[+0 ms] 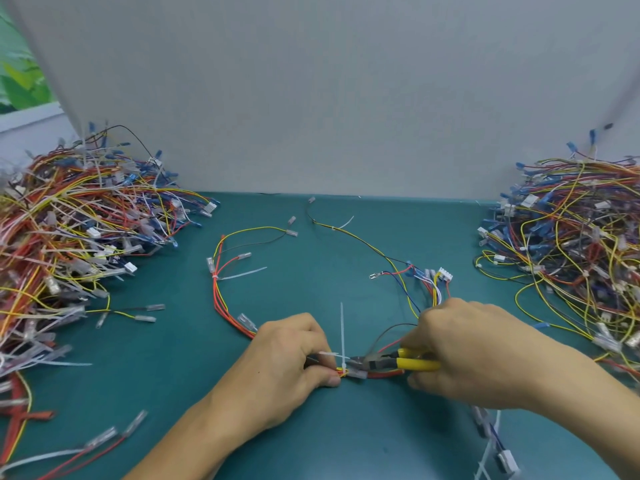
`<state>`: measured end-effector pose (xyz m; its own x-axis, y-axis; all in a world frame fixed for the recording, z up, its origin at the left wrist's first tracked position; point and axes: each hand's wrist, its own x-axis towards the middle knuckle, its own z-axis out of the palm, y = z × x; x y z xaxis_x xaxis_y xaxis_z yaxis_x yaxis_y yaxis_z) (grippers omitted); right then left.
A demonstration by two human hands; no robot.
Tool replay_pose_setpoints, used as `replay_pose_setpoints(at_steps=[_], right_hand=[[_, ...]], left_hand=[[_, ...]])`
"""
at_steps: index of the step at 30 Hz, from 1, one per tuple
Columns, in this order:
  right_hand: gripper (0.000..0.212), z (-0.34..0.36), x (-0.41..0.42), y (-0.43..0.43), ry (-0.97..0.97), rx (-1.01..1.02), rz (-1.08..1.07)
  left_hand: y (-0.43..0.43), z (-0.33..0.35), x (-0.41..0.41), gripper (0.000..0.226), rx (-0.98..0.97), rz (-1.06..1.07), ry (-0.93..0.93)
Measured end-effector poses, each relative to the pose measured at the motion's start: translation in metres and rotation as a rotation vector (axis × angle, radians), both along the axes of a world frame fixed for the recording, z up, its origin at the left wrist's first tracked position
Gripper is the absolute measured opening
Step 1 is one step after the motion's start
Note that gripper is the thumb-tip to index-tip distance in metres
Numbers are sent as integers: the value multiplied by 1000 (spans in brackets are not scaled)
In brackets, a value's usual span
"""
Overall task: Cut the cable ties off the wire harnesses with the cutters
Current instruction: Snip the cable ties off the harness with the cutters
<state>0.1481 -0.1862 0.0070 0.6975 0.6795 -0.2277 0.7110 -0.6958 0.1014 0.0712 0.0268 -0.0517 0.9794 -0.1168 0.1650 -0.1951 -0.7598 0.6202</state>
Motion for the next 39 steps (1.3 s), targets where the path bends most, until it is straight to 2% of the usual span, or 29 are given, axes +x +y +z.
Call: replay_pose_setpoints(at_steps=[13,17,23,39], right_hand=[[20,-5,3,0,33,21,55],[16,-8,2,-3,1,34,99],[17,-14,1,-4,-67,36,123],[14,-16,-2,3,-95,-14,135]], left_hand=[[0,-1,2,10,25,7,12],[1,0,5,27,-11,46,46],[-3,0,9,7,-130,94,-1],[-2,-4,12,9,-183,102,-2]])
